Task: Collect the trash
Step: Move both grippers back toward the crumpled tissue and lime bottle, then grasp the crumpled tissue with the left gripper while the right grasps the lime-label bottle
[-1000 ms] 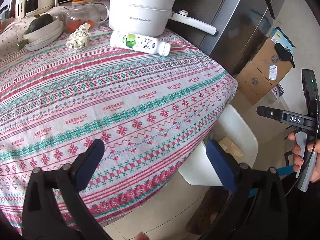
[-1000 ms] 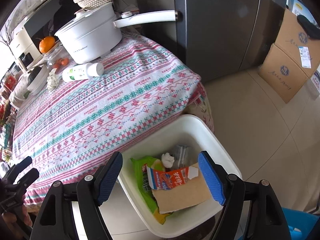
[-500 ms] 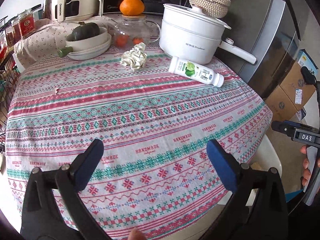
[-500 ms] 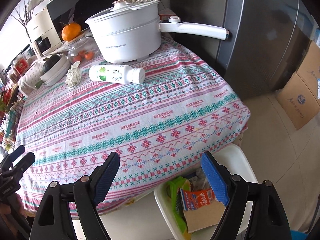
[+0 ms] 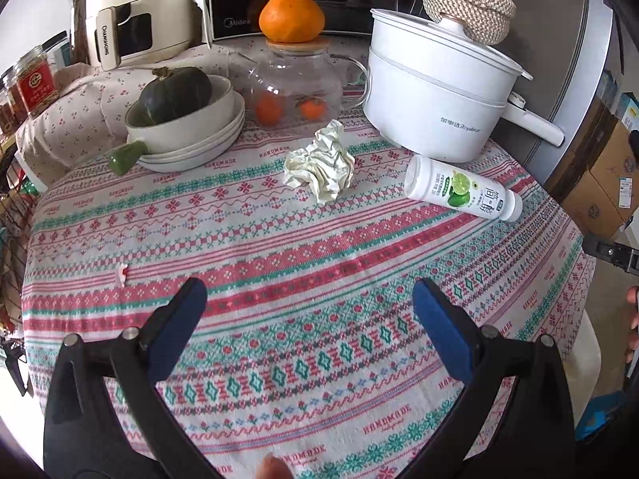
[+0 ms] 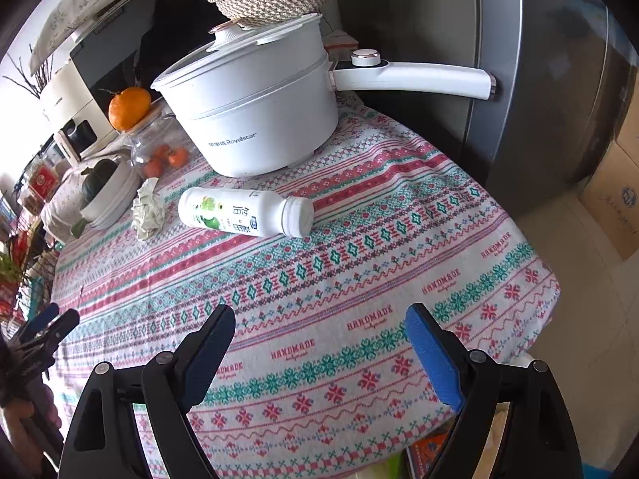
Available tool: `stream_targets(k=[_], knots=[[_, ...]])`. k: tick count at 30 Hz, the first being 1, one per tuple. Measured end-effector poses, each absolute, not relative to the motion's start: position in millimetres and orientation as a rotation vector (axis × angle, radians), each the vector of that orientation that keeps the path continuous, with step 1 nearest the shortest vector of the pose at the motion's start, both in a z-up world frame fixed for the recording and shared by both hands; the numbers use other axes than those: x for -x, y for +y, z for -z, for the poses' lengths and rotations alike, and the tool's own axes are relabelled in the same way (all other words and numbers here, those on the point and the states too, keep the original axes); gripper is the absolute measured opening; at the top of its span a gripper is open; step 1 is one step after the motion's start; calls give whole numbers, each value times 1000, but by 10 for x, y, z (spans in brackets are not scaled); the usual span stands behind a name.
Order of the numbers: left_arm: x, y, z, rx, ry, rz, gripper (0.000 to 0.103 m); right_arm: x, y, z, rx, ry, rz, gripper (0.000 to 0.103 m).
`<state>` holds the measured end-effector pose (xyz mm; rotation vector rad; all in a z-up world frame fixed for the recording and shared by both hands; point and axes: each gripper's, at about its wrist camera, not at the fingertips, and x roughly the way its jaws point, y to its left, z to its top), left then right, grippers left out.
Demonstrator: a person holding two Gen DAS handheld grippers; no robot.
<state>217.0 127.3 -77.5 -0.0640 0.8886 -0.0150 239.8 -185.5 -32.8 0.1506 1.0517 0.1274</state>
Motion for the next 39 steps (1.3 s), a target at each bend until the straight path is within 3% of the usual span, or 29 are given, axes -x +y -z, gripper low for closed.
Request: stream_targets(k=[6,12,20,22,27,30,32,39], knots=[[-2842,1254,983,15,876,52,102,-2738,-1695,383,-78,999,-230,89],[-3243,1197,1198,1,887,75,95,-3048,-1546,494,86,954,-380,89],[-3565,1205,1367,-10,935,103,69,-3329,-1276,834,333,938,-540,89],[-3593,1195,1407,-20,953,108,58,-3378,-1259,917,352,926,-538,88],[-3552,1170,1389,-41,943,104,47,-3406,-1213,1044,382,929,-568,66],[-3460,1137,1357,-35,945,82,42,-3345,-1188,1073,417,925,-567,61],[-3397,1125,1343,-24,954,74,38,-3288,-1182,1059,433,926,-568,46],[-2882,1054,1174,34,969,64,36,-2963,-1218,893,401,962,-553,44]])
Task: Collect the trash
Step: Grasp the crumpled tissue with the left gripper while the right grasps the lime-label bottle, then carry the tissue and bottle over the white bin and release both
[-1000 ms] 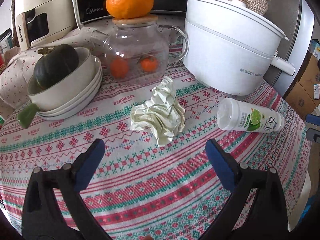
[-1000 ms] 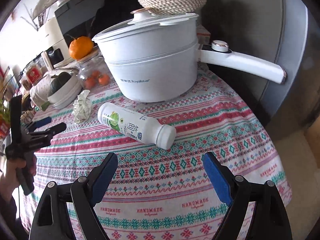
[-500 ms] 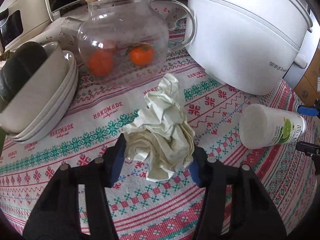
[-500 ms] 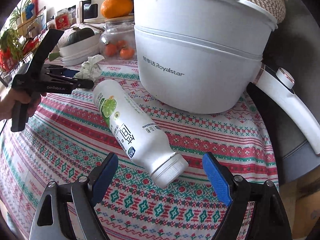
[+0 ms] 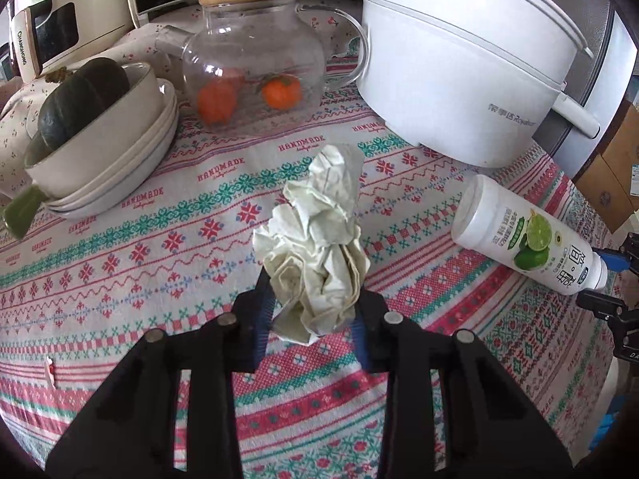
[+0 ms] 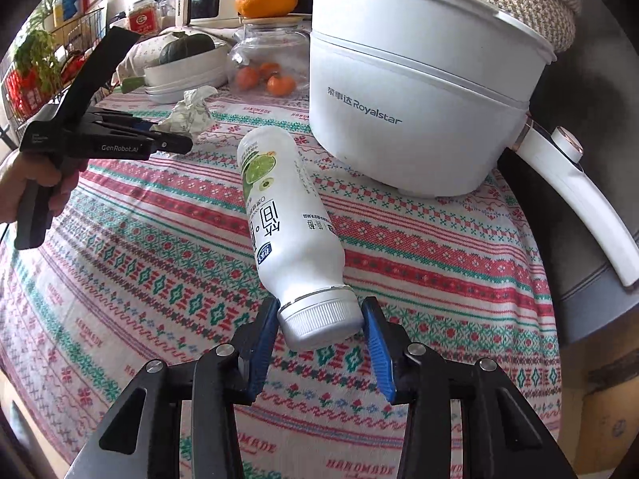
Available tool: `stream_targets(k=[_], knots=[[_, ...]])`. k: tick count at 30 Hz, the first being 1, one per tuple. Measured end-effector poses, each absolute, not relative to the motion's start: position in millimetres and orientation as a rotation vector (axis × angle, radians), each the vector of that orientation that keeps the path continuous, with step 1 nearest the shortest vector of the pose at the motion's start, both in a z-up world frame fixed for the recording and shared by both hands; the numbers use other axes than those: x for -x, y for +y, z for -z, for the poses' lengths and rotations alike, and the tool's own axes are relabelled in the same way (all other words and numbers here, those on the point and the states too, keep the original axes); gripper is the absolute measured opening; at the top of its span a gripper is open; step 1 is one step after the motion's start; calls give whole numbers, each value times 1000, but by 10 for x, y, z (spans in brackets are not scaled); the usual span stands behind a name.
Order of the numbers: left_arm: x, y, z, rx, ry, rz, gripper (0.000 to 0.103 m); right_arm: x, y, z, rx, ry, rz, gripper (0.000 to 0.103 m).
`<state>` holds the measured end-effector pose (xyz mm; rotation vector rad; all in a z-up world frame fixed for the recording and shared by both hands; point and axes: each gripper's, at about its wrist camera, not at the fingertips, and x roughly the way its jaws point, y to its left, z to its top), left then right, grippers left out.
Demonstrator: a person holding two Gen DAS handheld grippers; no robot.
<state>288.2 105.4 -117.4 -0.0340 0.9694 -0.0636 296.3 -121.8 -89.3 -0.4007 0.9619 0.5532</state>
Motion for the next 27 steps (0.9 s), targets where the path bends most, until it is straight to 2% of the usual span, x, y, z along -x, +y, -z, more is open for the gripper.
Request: stream_targets(k=[14,27], knots=[[-1651,775,805,105,952,154,35,-1919,-1425,258,272,953,-442,43],[-1282,492,839,130,955,219,35,-1218,-1957,-159,154,887,-329,43]])
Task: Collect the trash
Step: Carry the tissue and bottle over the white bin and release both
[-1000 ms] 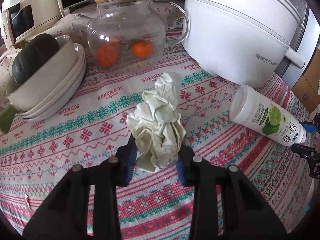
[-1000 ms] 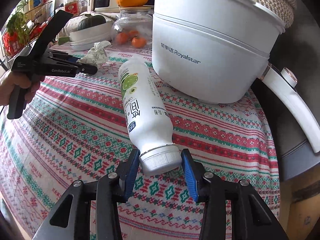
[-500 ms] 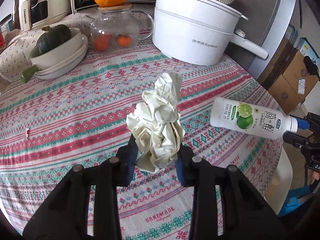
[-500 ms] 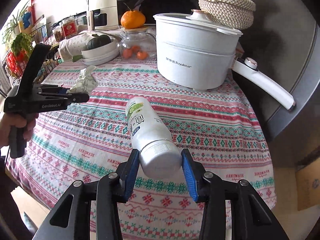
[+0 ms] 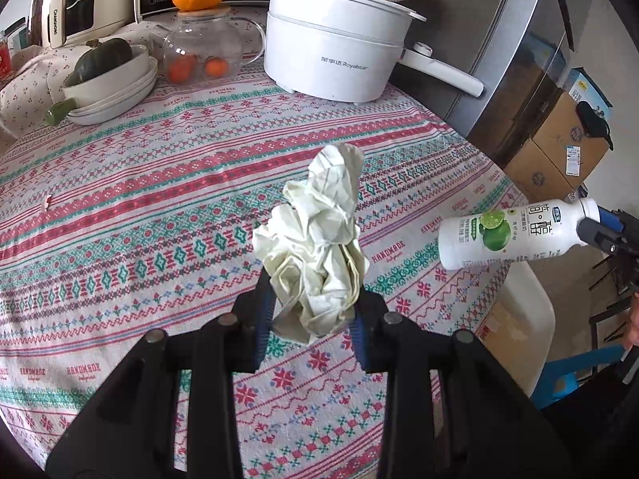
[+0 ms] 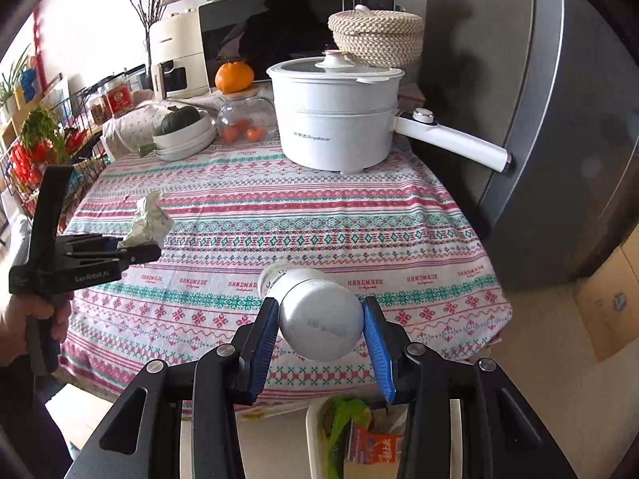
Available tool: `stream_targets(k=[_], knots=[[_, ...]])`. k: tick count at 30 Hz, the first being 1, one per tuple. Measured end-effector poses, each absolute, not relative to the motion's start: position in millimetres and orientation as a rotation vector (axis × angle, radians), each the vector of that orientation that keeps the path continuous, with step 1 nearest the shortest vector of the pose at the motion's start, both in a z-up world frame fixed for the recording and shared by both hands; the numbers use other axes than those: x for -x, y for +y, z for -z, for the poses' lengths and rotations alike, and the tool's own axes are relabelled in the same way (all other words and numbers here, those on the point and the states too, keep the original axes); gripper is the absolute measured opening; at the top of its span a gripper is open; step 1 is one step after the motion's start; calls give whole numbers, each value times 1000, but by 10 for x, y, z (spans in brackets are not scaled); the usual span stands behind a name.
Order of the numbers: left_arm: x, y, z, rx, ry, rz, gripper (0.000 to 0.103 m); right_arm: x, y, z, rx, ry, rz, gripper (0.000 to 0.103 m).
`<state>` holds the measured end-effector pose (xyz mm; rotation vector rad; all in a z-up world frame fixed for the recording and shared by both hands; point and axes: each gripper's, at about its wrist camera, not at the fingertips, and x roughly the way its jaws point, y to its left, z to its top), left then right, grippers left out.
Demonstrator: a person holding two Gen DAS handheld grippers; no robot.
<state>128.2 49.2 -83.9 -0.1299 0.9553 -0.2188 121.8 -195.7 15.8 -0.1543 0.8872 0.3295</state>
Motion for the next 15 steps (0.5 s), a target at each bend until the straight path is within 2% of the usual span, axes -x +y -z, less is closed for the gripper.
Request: stream_targets(k=[15], knots=[[-1000,-395,818,134,974,413,35,-664,-3021,-485,69,861,-128,43]])
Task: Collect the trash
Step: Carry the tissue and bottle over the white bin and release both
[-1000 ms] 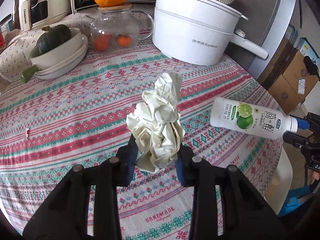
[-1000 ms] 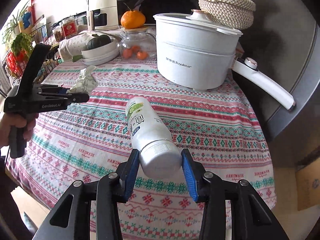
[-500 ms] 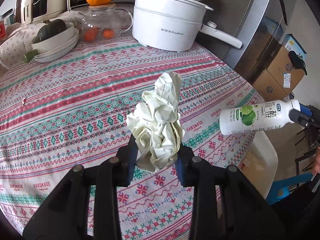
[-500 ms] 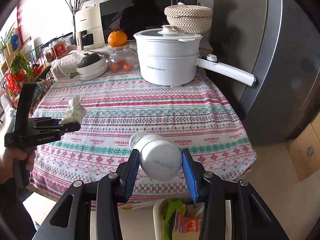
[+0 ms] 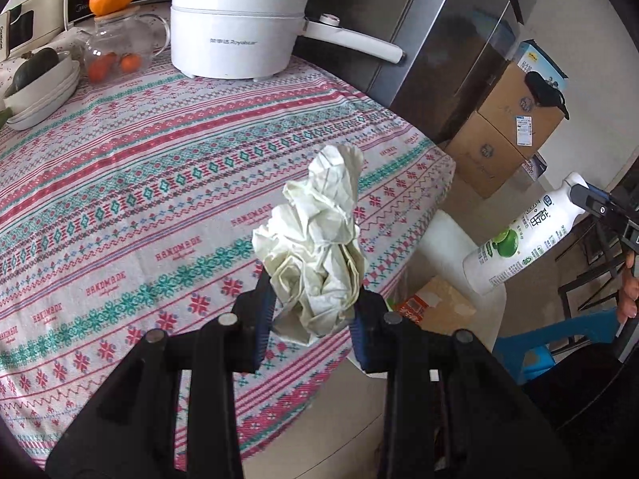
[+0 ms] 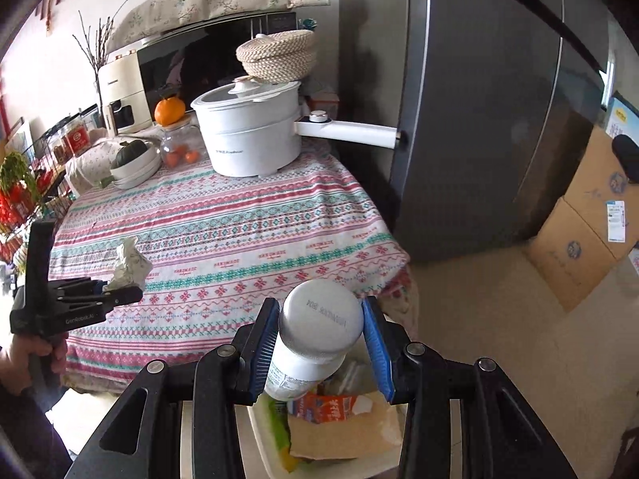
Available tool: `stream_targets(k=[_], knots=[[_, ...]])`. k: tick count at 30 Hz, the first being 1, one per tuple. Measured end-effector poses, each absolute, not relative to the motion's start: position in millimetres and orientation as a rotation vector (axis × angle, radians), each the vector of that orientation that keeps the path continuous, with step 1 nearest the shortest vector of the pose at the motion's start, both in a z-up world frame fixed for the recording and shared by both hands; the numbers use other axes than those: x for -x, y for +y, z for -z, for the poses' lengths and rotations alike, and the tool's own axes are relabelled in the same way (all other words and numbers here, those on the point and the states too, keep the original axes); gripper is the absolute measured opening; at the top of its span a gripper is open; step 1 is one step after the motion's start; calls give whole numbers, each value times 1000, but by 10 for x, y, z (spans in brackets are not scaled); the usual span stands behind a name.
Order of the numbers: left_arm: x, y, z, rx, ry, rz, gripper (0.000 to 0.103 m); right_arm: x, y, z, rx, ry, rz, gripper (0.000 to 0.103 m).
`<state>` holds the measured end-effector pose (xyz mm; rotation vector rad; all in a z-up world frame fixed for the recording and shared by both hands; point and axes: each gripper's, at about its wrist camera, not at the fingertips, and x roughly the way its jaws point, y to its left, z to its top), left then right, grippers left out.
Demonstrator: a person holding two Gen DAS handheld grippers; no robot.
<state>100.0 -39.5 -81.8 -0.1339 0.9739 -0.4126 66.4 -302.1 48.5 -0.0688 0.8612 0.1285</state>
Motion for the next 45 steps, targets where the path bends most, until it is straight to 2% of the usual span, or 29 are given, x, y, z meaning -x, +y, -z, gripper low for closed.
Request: stream_targets(k=[7,20,21,24,33,36,38,41,45], knots=[[-923,-1078,808,100,989,537,35,-572,-3471,-387,62,901,-27,43],[-809,-2048,1130,-5,1052,640,36,-743,-3623,220,44,1147,11,44],[-813,-2080,1168,-9,1058,637,36,-743,-3644,250,32,1160,14,46],[-832,-2156,1261,-22,1071,629,36,-737,-3675,243,26,1149,31,67],[-886,-2222,1383,-95,1065,598,37,-737,-3709,176,16,1128,44,69],[-900,-2220,1400,-103,1061,591,45,-756,-3691,185,23,1129,42,69],[-900,-2192,1399,-102,1059,580,58,-768,-3686,196,26,1132,41,70],[-866,-2133,1382,-107,1053,559,72,-779,-3688,203,29,1135,42,72],[-834,-2014,1316,-126,1049,529,78,-808,-3658,204,38,1133,39,74]])
